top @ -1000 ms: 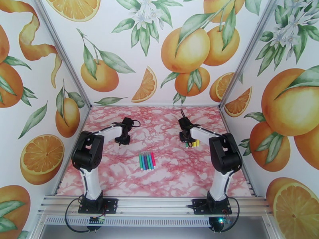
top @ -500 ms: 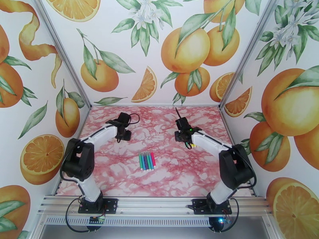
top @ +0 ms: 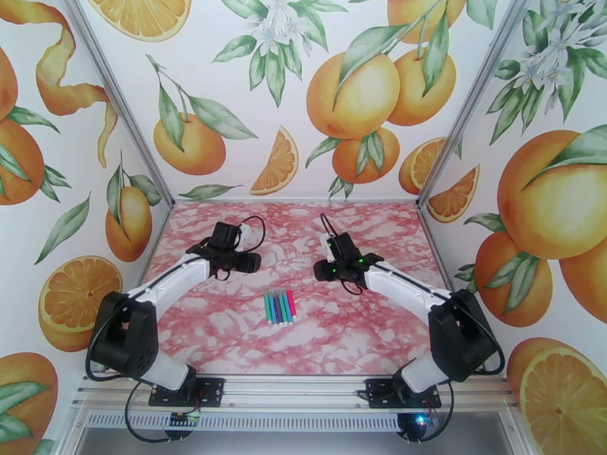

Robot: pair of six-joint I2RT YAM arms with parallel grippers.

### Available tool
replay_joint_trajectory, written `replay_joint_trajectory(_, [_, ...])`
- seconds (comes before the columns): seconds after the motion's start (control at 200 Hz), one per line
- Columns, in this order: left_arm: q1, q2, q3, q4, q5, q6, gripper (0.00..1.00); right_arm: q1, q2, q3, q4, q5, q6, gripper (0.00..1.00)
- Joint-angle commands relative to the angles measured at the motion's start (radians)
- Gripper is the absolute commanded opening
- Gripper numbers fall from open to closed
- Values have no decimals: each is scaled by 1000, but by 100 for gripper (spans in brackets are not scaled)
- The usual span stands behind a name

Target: Open the pen caps

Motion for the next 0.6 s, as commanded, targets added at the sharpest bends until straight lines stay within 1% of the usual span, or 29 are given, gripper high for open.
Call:
replay_joint_trajectory(0.0, [-2, -52, -28, 91, 47, -16, 73, 40, -9, -29, 23, -65, 23, 48])
replay_joint_trajectory(0.145, [0, -102, -76, 118, 7, -41, 74, 103, 8, -37, 18, -80, 38, 48])
replay_joint_trajectory(0.24, [3, -133, -112, 144, 4, -55, 76, 138, 23, -35, 16, -74, 48, 48])
replay_joint_trajectory(0.315, [3, -154, -136, 158, 4, -61, 78, 158, 32, -33, 19, -74, 56, 47])
replay_joint_trajectory(0.595, [6, -191, -183, 159, -20, -62, 79, 221, 106, -6, 15, -50, 76, 44])
